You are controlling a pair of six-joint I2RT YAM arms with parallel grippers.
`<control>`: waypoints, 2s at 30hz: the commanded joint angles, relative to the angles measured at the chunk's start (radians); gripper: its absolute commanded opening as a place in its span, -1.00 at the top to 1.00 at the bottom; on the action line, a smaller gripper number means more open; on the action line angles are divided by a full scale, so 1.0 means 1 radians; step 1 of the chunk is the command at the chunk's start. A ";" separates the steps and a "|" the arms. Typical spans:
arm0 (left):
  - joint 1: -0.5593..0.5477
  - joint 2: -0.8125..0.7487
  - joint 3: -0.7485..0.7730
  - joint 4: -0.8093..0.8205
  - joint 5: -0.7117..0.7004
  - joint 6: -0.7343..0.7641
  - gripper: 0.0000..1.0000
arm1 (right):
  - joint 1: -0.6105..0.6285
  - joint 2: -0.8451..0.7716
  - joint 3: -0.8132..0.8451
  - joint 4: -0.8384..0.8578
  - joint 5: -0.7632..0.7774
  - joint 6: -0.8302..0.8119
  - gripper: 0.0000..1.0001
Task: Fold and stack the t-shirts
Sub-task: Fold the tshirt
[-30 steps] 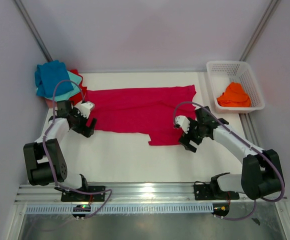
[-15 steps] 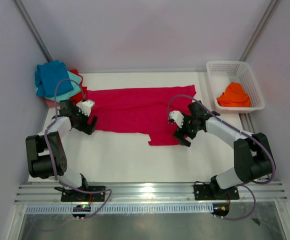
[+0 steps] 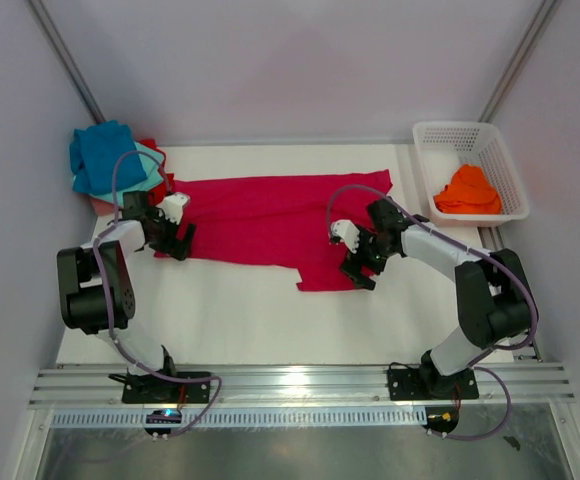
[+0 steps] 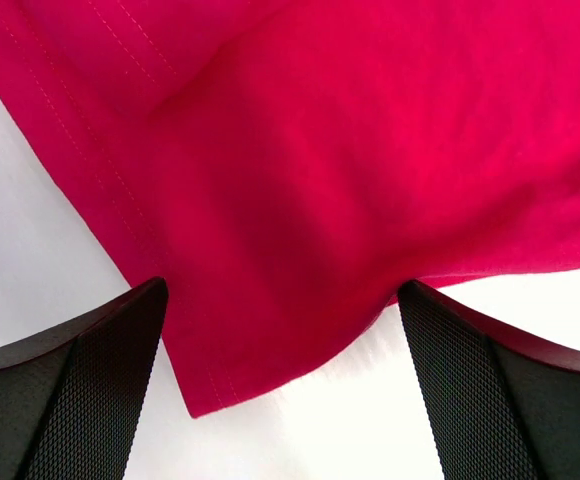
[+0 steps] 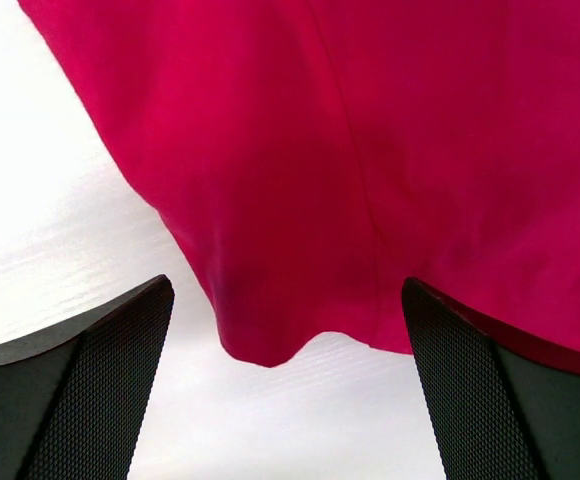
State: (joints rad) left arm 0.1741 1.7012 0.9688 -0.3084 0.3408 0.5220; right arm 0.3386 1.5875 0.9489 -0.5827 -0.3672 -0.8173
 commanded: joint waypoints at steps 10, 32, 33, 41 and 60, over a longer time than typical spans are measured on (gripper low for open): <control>-0.004 -0.020 0.053 -0.073 0.075 0.013 -0.98 | 0.007 -0.037 0.001 -0.029 -0.049 -0.028 -0.80; -0.005 -0.018 0.088 -0.097 0.122 -0.036 1.00 | 0.007 0.043 0.085 0.024 0.053 0.063 0.94; -0.005 -0.009 0.097 -0.094 0.125 -0.045 1.00 | 0.007 0.040 0.106 0.036 0.069 0.072 0.94; -0.004 0.038 0.175 -0.020 0.141 -0.129 1.00 | 0.005 0.063 0.260 0.052 0.074 0.130 0.94; -0.036 0.254 0.508 0.058 0.060 -0.234 1.00 | -0.036 0.350 0.631 0.109 0.085 0.239 0.94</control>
State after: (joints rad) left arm 0.1455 1.9228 1.3880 -0.3050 0.4183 0.3157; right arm 0.3168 1.9347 1.5021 -0.5224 -0.2726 -0.6224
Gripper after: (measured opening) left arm 0.003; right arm 0.039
